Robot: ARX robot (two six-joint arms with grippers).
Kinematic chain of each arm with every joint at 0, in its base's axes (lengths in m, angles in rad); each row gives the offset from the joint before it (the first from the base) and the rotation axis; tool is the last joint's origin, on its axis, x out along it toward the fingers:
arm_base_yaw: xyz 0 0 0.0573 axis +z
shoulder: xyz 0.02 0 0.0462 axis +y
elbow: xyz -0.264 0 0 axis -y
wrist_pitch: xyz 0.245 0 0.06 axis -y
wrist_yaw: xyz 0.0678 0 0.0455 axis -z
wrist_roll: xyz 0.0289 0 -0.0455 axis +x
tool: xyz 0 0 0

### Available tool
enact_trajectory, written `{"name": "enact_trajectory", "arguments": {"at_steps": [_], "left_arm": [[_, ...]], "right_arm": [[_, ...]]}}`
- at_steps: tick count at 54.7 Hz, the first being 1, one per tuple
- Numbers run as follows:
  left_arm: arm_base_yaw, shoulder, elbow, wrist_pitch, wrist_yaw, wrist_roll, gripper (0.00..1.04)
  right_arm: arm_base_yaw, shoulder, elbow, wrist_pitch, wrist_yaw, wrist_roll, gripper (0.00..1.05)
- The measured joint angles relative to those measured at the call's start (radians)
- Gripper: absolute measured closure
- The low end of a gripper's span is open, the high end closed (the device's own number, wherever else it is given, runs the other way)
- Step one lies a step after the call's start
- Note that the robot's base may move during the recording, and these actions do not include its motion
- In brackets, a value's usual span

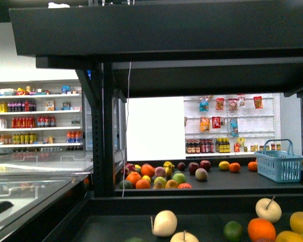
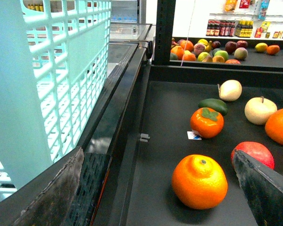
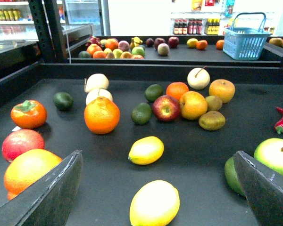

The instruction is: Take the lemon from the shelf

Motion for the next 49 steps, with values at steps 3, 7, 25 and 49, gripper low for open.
{"name": "enact_trajectory", "arguments": {"at_steps": [3,7,25,49], "left_arm": [[0.000,0.000,0.000,0.000,0.000,0.000,0.08],[0.000,0.000,0.000,0.000,0.000,0.000,0.08],[0.000,0.000,0.000,0.000,0.001,0.000,0.08],[-0.005,0.004,0.002,-0.009,-0.013,-0.024,0.08]], "right_arm": [[0.000,0.000,0.000,0.000,0.000,0.000,0.08],[0.000,0.000,0.000,0.000,0.000,-0.002,0.08],[0.000,0.000,0.000,0.000,0.000,-0.002,0.08],[0.000,0.000,0.000,0.000,0.000,-0.002,0.08]]}}
